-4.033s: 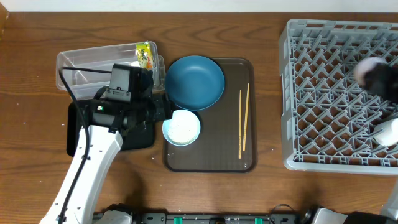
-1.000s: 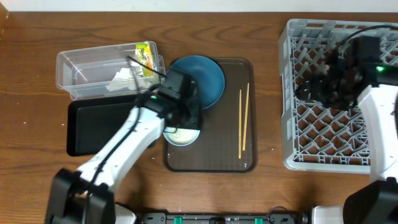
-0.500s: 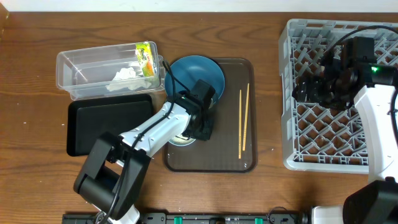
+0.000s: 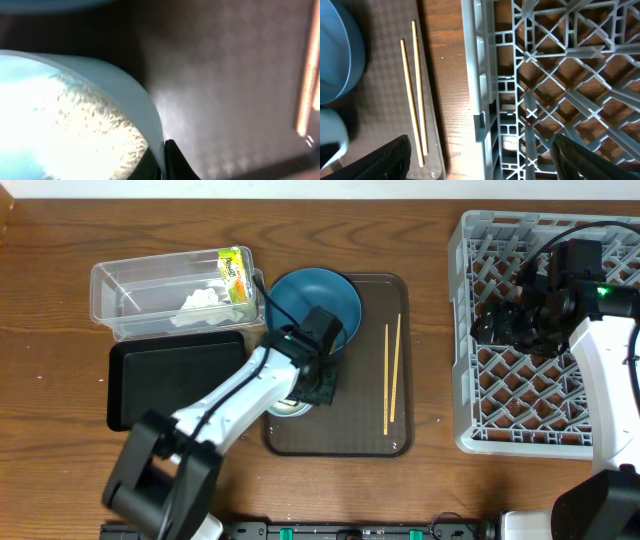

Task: Sort waste into correct bins and load items into the dishwasher rack
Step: 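Grasp the light-blue bowl of rice with the left gripper, then tip the bowl over the black tray to pour out the rice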

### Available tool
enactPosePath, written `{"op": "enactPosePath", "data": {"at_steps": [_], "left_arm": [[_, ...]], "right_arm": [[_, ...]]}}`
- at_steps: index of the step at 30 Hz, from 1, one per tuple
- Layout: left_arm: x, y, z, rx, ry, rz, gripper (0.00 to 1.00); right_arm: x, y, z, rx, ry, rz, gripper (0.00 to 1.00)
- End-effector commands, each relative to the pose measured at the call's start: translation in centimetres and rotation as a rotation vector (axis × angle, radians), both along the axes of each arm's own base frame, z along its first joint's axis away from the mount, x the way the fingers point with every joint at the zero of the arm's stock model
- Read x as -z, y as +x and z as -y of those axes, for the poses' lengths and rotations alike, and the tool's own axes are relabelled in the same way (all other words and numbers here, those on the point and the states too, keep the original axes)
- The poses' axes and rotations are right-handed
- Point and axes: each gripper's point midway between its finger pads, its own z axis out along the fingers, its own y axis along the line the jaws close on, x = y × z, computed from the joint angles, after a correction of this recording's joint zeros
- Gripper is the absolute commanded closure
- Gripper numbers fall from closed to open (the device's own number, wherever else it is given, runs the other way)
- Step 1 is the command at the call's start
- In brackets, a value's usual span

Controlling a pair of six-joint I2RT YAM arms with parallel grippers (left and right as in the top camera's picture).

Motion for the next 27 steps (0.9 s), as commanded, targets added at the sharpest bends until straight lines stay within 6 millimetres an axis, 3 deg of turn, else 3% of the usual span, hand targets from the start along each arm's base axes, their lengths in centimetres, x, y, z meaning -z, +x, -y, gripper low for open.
{"op": "enactPosePath", "data": {"at_steps": [1, 6, 11, 22, 27], "left_arm": [[-2.9, -0.4, 0.1, 0.008, -0.046, 0.049, 0.94], [-7.0, 0.0, -0.6, 0.026, -0.106, 0.168, 0.94], [-9.4, 1.9, -4.3, -0.111, -0.156, 0.226, 0.94], [-10.7, 5.0, -11.7, -0.343, -0.487, 0.164, 0.94], [-10.8, 5.7, -13.7, -0.384, -0.741, 0.125, 0.94]], "right_arm": [[0.2, -0.1, 0.2, -0.01, -0.017, -0.003, 0.12], [0.2, 0.0, 0.2, -0.01, -0.016, -0.002, 0.12], [0.2, -0.1, 0.2, -0.01, -0.016, -0.005, 0.12], [0.2, -0.3, 0.2, -0.01, -0.015, -0.013, 0.11], [0.2, -0.3, 0.2, -0.01, -0.015, -0.013, 0.11]]}}
